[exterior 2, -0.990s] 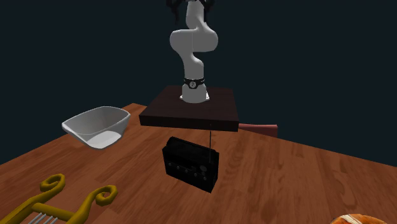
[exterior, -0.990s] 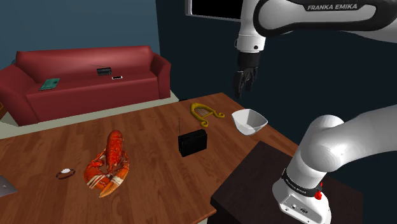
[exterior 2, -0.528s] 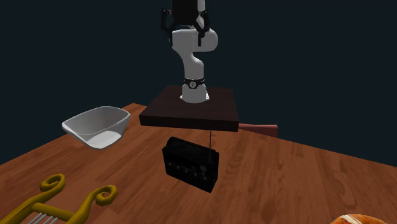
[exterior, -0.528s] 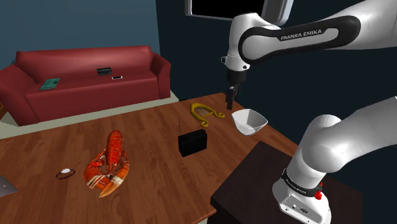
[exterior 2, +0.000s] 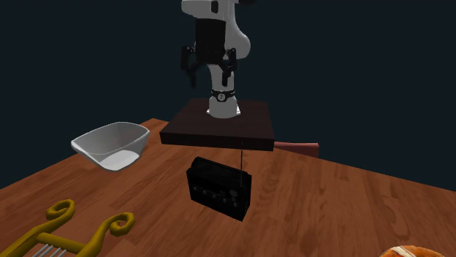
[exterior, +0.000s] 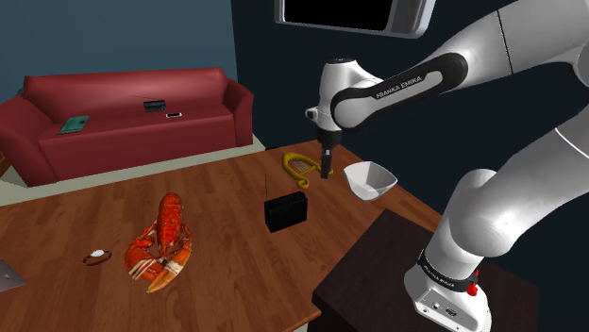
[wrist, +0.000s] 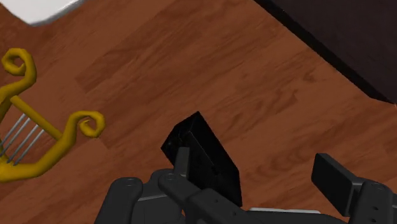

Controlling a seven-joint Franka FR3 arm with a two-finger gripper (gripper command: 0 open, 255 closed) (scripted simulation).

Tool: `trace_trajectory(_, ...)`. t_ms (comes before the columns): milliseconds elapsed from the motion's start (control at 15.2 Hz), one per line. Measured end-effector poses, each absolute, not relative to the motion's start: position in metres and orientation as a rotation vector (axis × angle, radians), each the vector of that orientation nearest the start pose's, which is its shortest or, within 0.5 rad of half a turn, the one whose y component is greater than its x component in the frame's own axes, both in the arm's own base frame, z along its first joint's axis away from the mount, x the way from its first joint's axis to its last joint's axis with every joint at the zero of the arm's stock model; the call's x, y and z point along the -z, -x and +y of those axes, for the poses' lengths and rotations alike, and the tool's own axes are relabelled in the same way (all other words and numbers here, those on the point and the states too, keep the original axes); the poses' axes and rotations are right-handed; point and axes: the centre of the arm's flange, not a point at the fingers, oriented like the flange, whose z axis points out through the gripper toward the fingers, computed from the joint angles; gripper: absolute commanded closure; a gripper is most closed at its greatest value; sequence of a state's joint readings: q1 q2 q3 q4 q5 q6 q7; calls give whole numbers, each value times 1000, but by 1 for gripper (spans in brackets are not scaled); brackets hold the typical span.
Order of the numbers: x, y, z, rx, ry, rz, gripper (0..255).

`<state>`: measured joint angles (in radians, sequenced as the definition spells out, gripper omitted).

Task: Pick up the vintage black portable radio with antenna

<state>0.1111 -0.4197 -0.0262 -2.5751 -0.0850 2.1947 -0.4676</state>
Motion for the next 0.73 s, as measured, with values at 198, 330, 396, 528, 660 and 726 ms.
trace_trajectory(198,-380,-424,37,77,3017,-1132,0)
trace_trajectory(330,-358,-442,42,99,2980,-1251,0)
trace_trajectory(396,-349,-449,45,110,2960,-1310,0)
trace_trajectory(528,-327,-458,46,131,2917,-1426,0)
trace_trajectory(660,-309,-473,55,154,2868,-1542,0)
trace_trajectory(726,-298,-477,58,164,2841,-1600,0)
